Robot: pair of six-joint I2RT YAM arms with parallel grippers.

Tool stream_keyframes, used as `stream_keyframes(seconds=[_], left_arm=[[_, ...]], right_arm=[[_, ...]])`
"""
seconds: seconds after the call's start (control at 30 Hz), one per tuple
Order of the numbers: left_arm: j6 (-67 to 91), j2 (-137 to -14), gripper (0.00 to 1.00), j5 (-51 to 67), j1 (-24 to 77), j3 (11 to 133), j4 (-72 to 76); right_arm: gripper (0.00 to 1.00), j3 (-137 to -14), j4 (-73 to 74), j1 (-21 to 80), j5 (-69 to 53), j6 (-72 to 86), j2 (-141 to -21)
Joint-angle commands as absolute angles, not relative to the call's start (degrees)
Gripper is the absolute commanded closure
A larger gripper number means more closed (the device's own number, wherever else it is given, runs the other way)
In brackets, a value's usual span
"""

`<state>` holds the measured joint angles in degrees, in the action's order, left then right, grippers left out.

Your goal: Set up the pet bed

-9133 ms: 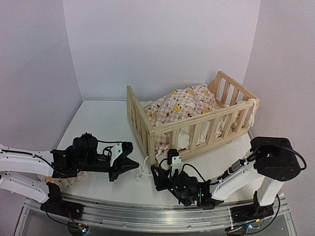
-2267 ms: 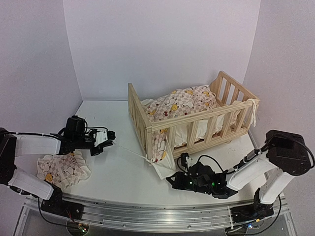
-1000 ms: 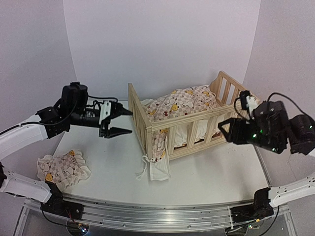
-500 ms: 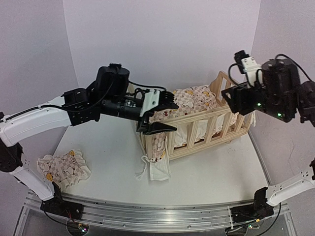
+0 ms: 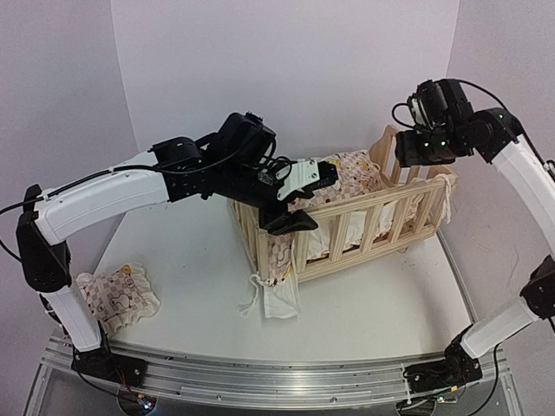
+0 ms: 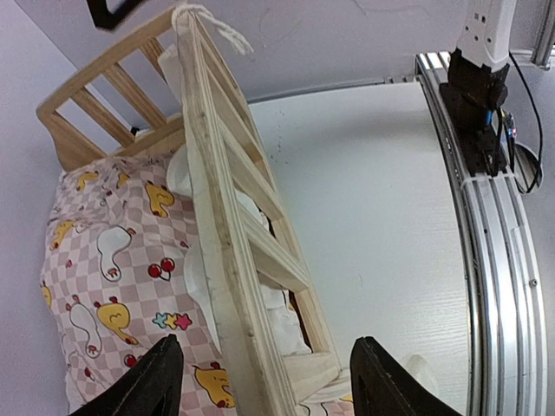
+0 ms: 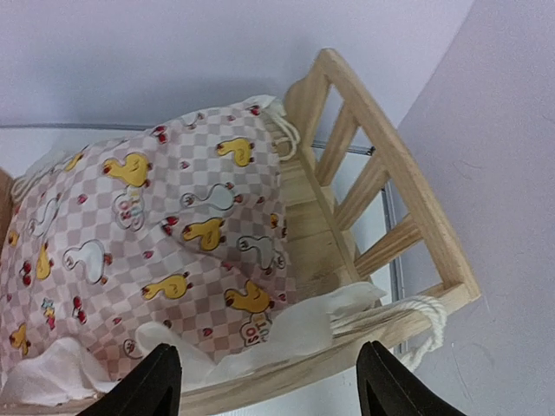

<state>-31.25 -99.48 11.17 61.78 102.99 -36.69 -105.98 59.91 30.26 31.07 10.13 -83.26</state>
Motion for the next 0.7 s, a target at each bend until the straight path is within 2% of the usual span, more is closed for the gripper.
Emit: stream_keyframes(seconds=[0.0,0.13,0.2,0.47,0.53,0.67], left_arm=[[-31.8,-101.2,0.37,8.3,61.7,105.7,-42.3],[-33.2,-100.6,0.46,8.2,61.7,104.6,-41.9],[-34.4,-100.2,0.54,7.4,61.6,103.8,-41.7],[-37.1,-96.5,0.86,5.7,59.6,99.3,-41.1],[-38.4,-95.3,0.91,5.8,57.8,98.0,-41.3],[-42.8,-91.6,0.92,4.9,51.1,94.1,-40.6]], right_arm=[[0.29,-110.9,64.3,20.1,23.4,12.8,-85.8],[0.27,-112.0,64.8,7.9,11.9,10.6,-89.9],[0.28,-112.7,64.9,3.2,7.8,9.7,-92.7],[0.34,-120.1,65.3,-1.5,5.5,4.2,-101.1],[0.36,-120.8,65.5,-1.6,6.0,2.9,-101.7],[0.39,-119.9,66.9,-1.6,2.5,2.3,-99.7]])
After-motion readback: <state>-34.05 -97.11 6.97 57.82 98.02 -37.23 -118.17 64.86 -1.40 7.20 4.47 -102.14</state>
